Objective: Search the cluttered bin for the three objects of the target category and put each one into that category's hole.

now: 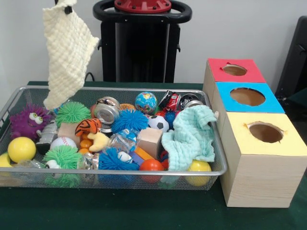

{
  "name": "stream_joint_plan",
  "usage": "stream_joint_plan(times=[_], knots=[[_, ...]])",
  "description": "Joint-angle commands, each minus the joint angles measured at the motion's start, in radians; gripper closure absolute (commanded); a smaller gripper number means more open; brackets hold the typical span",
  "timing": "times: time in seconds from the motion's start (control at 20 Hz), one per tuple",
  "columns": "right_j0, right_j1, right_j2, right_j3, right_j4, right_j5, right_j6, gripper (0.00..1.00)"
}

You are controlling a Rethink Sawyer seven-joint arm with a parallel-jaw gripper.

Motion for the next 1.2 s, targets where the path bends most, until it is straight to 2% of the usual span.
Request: stream_joint_plan(times=[0.05,1.2], knots=[[-0.03,0.068,0.071,0.05,-0.098,0.075,-0.289,1.0],[-0.054,0.194,0.043,0.034,-0.26,0.09,-0.27,1.0]])
